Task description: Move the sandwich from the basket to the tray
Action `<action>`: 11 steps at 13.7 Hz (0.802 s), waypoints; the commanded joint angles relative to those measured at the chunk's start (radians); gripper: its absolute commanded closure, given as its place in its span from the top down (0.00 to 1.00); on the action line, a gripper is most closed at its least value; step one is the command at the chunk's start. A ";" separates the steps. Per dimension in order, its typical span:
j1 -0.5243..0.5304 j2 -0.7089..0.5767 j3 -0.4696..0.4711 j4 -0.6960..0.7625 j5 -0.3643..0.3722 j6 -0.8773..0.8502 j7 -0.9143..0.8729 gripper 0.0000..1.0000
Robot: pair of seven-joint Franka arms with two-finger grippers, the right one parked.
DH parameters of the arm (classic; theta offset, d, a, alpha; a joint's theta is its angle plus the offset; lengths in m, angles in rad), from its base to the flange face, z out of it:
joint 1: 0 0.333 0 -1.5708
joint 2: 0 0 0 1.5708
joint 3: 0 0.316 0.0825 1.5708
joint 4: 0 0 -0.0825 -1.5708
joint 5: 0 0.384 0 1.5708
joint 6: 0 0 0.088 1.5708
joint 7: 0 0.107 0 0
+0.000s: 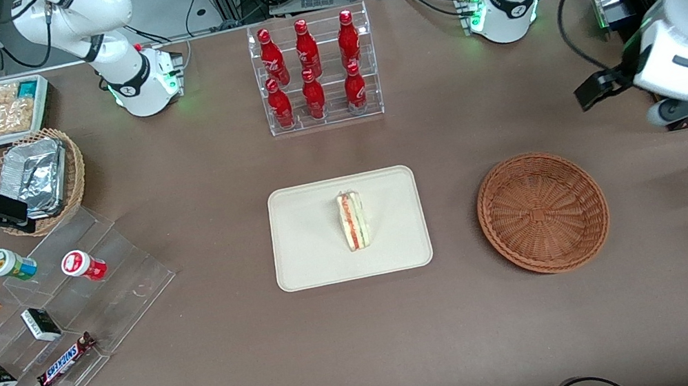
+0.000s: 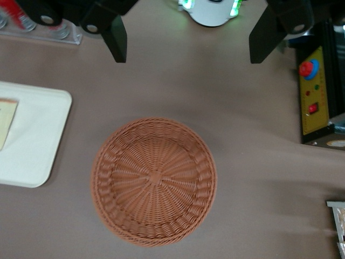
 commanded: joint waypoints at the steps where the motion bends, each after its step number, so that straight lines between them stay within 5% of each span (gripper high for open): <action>1: -0.039 -0.101 0.140 -0.123 -0.029 0.044 0.172 1.00; 4: -0.140 -0.156 0.298 -0.172 -0.066 0.058 0.216 1.00; 11: -0.168 -0.141 0.258 -0.059 -0.039 0.010 0.204 1.00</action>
